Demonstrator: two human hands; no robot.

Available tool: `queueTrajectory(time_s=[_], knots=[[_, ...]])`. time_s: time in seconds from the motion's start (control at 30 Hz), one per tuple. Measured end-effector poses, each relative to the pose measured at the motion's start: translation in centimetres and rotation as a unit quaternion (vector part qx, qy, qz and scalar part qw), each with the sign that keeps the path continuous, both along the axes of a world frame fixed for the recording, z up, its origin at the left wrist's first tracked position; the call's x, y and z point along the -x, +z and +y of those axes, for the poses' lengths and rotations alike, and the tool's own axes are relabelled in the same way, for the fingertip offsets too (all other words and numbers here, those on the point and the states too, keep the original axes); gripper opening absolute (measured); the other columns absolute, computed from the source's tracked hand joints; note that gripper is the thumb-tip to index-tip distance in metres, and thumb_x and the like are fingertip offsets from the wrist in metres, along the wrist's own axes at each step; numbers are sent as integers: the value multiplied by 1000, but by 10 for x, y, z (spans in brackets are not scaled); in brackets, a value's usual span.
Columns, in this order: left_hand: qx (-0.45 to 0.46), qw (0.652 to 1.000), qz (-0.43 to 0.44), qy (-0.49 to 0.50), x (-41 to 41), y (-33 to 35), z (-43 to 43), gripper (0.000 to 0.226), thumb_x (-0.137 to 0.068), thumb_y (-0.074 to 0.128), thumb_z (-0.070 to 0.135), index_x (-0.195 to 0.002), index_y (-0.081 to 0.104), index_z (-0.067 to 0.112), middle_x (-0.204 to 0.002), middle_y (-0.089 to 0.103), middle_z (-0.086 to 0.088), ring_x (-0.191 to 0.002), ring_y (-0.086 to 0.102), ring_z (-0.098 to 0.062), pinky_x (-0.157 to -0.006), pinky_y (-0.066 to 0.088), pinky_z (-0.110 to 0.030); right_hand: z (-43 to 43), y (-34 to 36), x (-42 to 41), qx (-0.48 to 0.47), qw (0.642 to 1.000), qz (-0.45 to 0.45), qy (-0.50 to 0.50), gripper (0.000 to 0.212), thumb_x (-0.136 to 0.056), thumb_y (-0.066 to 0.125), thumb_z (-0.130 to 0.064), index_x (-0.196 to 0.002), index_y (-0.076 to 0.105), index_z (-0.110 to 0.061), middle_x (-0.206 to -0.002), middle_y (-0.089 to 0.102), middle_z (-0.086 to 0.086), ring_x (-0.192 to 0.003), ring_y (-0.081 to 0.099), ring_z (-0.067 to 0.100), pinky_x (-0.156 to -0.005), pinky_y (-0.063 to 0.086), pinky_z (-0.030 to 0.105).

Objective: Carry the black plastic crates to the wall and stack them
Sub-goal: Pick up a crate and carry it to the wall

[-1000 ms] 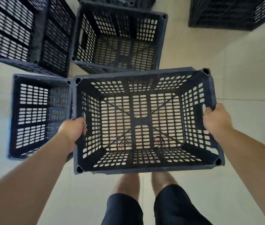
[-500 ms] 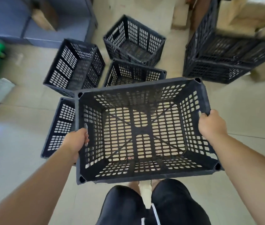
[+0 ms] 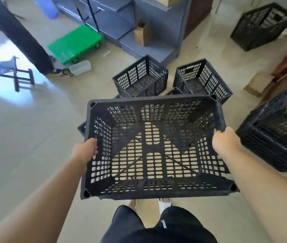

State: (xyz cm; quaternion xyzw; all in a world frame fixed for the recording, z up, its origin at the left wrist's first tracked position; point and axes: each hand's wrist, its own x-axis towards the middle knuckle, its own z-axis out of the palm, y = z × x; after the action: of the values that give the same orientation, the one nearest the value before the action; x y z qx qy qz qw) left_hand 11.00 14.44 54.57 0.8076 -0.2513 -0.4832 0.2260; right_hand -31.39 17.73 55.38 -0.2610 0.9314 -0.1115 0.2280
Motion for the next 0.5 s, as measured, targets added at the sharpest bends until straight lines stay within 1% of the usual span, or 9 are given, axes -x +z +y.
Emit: queueTrajectory(time_s=[0.03,0.07,0.13,0.23,0.37,0.43,0.5], knots=[[3,1000,-5,20,-6,6,16,27,-92,57,27,-68,54,13,-70,60,-7,-58,57,-21,-57,44,-29,-6,5,-6,-1,1000,-6,29,35,-102,39,-22,-131,51,-5,-130,57,23,-113,56,43,-84,44,45],[5,999,-7,40,-13,11,33,29,-92,57,28,-67,54,13,-70,61,-8,-59,58,-23,-57,46,-30,-11,10,-13,-6,998,-8,54,36,-103,38,-21,-134,50,-6,-134,55,23,-118,53,43,-92,42,47],[8,996,-9,89,-25,22,67,30,-91,57,30,-67,55,13,-70,63,-9,-60,60,-26,-58,48,-32,-20,22,-32,-18,995,-4,97,39,-103,36,-21,-139,45,-9,-140,51,21,-124,49,43,-97,40,46],[8,985,-14,171,-50,29,122,27,-91,59,32,-73,60,11,-72,65,-10,-63,62,-27,-58,47,-32,-26,33,-70,-13,986,0,167,42,-104,35,-23,-143,41,-10,-142,49,21,-125,48,43,-95,40,46],[20,962,-9,273,-90,27,197,28,-94,62,32,-81,64,8,-82,68,-13,-72,63,-28,-63,49,-35,-24,32,-136,3,965,-16,260,44,-103,34,-26,-144,41,-13,-140,52,19,-120,53,42,-87,43,44],[22,946,-14,324,-112,24,239,28,-93,63,34,-83,66,8,-84,69,-13,-73,64,-28,-68,51,-38,-16,30,-176,-5,953,-22,302,43,-102,34,-27,-141,43,-14,-137,55,19,-116,55,42,-84,43,43],[21,929,-16,369,-131,22,285,29,-90,64,35,-85,67,7,-85,71,-13,-75,66,-30,-72,55,-41,-4,29,-216,-9,937,-33,348,41,-101,35,-28,-138,46,-13,-134,56,20,-114,56,42,-84,43,44]])
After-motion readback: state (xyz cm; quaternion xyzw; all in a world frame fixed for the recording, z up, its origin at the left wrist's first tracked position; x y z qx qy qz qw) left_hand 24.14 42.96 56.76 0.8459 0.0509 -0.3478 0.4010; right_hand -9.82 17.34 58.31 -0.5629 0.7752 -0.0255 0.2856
